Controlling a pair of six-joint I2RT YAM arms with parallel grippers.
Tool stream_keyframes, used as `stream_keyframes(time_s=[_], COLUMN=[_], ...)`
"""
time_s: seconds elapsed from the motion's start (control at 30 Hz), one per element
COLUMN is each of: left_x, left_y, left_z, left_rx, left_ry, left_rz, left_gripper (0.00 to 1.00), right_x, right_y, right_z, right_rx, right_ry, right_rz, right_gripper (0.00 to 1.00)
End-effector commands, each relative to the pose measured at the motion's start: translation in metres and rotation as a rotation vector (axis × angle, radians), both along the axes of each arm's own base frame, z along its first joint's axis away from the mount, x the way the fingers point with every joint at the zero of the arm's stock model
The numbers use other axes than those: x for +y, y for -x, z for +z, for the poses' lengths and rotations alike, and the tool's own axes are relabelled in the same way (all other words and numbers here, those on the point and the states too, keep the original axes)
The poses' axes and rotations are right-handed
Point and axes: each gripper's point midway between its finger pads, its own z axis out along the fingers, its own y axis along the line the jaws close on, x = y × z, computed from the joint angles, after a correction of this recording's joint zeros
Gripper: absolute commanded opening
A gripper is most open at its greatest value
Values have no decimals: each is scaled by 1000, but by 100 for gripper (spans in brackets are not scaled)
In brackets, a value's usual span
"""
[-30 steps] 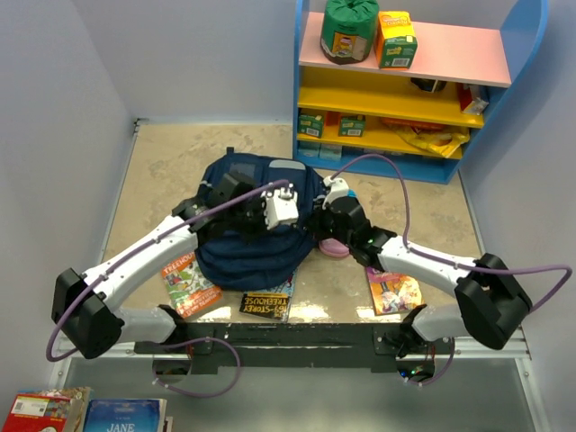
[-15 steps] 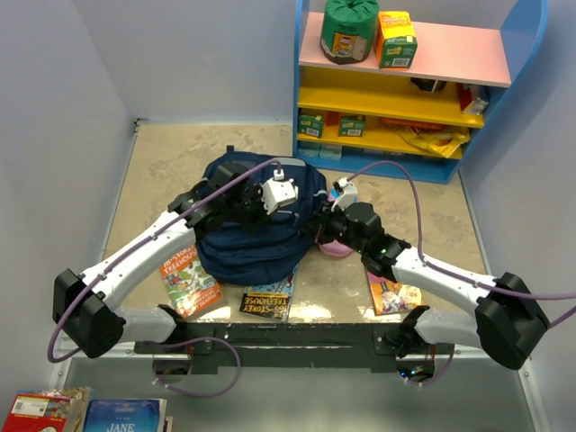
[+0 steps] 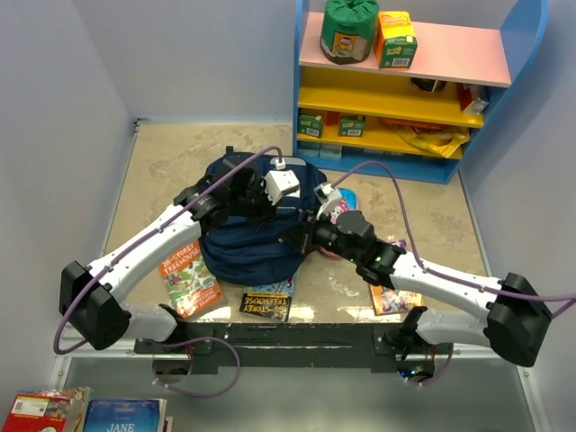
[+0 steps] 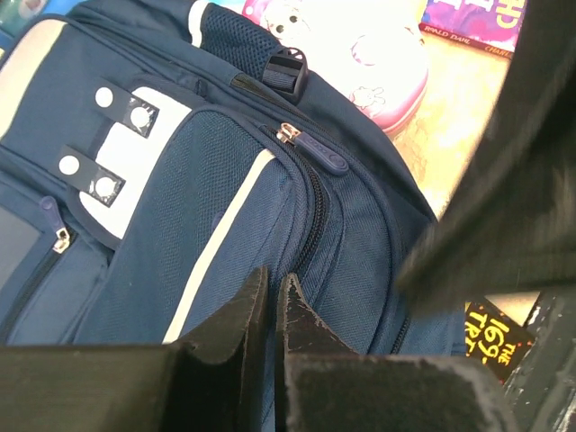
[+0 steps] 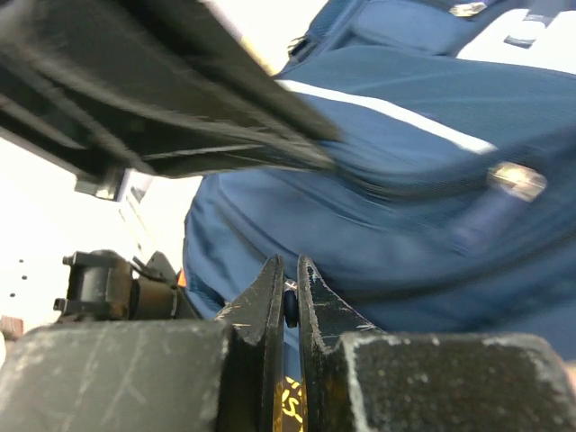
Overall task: Pack the student bag
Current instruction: Unzip the student bag at the center of the board.
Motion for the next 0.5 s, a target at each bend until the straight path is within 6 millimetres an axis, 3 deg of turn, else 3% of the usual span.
stream_keyframes(time_s=[0.0, 0.13, 0.27, 0.3, 0.4, 0.47], left_x=[-5, -7, -13, -14, -8, -4], left_y=[-44, -46, -51, -55, -70, -78], left_z=[51, 49, 59, 61, 70, 75], left_rx=[-162, -142, -127, -128, -133, -131], left_ry=[110, 123, 168, 176, 197, 216], left_rz=[128, 144, 181, 195, 286, 339], left_gripper=[0, 0, 0, 0, 0, 0], right_x=[40, 67, 87, 93, 101, 100], right_y=[22, 41, 57, 69, 79, 76], right_z=[43, 34, 25, 23, 13, 7], right_rx=[-121, -172, -218, -242, -296, -330], right_ry=[-29, 44, 103, 119, 178, 211], right_rz=[115, 175, 199, 226, 204, 155], right_gripper=[0, 0, 0, 0, 0, 0])
